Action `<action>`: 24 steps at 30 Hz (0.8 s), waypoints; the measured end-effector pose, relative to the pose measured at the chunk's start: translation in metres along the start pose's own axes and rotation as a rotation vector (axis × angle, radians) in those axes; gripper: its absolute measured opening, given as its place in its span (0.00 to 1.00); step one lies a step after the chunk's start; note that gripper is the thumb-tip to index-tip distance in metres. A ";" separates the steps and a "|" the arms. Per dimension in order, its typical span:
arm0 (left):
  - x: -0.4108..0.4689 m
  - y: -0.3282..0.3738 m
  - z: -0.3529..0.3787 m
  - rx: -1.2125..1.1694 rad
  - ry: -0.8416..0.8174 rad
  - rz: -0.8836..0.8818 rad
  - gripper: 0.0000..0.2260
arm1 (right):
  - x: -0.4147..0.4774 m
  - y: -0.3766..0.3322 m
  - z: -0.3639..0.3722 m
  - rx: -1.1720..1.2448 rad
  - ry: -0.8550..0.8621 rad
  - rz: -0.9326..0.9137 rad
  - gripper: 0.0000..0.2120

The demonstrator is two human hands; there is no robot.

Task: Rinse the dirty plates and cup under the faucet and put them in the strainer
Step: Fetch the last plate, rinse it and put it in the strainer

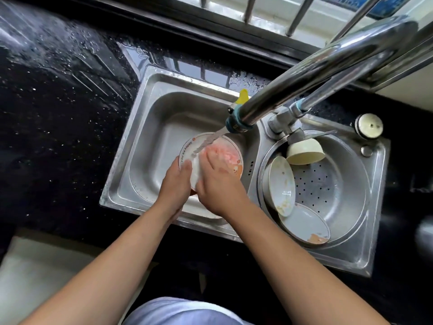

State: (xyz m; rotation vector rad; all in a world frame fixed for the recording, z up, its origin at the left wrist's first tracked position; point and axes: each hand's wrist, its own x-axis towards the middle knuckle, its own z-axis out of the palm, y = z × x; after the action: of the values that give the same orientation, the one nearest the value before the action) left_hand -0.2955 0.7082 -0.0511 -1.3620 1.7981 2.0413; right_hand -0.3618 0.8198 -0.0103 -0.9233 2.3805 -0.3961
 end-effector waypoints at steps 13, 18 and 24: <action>0.021 0.008 -0.017 -0.021 0.069 -0.020 0.23 | 0.022 -0.001 -0.008 0.013 -0.111 -0.185 0.25; 0.020 0.005 -0.015 0.015 0.045 0.005 0.21 | -0.012 0.024 -0.001 -0.056 -0.062 -0.089 0.20; 0.021 -0.005 -0.002 -0.106 0.068 -0.083 0.16 | 0.020 0.001 0.008 0.018 -0.143 -0.089 0.24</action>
State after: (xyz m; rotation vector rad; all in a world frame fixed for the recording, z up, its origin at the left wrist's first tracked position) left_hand -0.3041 0.6986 -0.0689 -1.5255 1.6496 2.0989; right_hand -0.3702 0.8061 -0.0246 -1.0170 2.2089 -0.3716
